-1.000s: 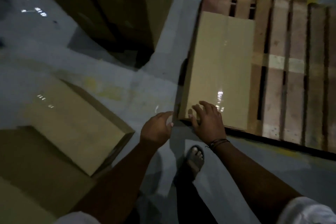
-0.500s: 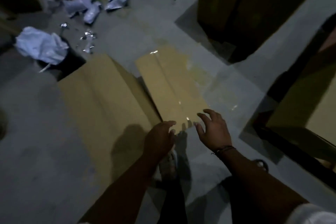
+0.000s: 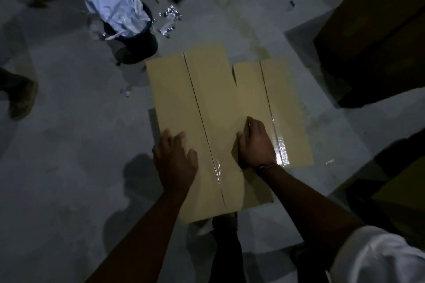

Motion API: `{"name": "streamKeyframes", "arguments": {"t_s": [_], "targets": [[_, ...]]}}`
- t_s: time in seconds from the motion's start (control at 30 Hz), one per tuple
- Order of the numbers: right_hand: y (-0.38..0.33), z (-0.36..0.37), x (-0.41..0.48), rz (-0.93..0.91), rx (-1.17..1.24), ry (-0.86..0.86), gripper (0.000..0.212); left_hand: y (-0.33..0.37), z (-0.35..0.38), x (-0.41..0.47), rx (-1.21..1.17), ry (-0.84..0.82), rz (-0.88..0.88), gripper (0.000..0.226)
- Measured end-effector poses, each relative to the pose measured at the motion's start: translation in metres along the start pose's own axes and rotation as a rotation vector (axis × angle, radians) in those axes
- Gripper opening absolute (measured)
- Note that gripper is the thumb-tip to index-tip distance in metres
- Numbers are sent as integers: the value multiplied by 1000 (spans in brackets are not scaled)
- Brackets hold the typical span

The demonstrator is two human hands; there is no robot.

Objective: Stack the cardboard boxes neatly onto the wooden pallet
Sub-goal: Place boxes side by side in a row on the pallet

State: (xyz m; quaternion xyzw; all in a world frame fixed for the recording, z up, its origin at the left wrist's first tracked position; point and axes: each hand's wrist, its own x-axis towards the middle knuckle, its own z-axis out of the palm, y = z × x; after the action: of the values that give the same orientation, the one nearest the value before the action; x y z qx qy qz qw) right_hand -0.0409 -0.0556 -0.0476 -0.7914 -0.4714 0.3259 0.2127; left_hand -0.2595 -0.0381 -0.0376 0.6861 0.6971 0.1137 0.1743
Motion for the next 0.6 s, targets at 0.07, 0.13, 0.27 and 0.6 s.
{"name": "streamKeyframes", "arguments": {"t_s": [0.07,0.13,0.27,0.6], "targets": [[-9,2,12,-51,-25,-12,68,-8,0,5,-46,-85,-99,63],[-18,2,22,-78,-75,-32,77,-7,-2,11,-144,-155,-122,72],[-23,-2,29,-120,-261,-87,89,11,-3,18,-210,-203,-152,89],[23,-53,9,-89,-344,109,80,95,5,5,-28,-160,-58,101]]}}
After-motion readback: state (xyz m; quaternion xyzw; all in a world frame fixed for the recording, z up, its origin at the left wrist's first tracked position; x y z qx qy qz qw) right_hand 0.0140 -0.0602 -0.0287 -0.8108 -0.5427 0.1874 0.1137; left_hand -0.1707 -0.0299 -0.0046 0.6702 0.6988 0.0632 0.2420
